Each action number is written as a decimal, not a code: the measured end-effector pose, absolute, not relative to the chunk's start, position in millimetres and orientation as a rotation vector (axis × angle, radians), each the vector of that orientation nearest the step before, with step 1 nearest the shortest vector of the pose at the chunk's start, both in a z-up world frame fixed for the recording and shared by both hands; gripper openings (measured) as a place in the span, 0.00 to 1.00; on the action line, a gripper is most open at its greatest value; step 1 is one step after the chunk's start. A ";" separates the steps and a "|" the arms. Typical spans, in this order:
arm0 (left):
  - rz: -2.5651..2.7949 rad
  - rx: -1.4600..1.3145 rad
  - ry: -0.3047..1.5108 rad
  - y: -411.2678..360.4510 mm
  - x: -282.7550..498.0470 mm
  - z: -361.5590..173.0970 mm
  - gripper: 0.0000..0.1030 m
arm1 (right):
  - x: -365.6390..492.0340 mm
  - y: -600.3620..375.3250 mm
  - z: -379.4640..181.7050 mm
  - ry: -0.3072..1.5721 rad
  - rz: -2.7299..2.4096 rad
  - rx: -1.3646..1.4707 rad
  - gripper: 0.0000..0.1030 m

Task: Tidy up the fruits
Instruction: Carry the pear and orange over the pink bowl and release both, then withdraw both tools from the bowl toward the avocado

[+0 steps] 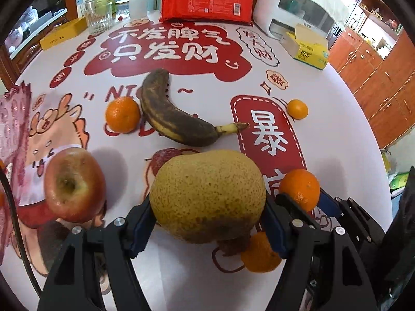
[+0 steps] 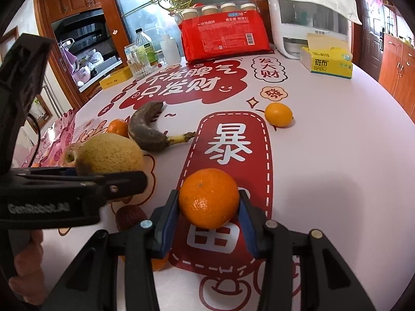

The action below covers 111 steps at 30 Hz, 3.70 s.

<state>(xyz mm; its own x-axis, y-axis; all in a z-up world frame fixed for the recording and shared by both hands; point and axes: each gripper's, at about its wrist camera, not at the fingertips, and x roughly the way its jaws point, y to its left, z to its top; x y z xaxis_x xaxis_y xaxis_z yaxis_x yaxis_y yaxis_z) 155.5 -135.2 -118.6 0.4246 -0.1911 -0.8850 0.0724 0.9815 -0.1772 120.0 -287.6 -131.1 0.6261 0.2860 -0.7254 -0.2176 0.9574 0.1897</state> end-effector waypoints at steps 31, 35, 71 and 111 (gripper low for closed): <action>0.089 -0.049 0.896 49.0 75.2 21.5 0.70 | 82.8 -137.7 37.4 0.645 0.444 -0.078 0.42; 0.132 -0.070 0.874 82.9 74.2 32.7 0.70 | 90.1 -102.0 54.0 0.630 0.500 -0.102 0.42; 0.287 -0.073 1.121 152.5 78.0 -109.9 0.70 | 142.6 39.2 -87.4 0.995 0.672 -0.239 0.43; 0.278 -0.099 1.004 129.0 43.8 -51.4 0.91 | 106.8 -18.4 -34.5 0.874 0.735 -0.040 0.52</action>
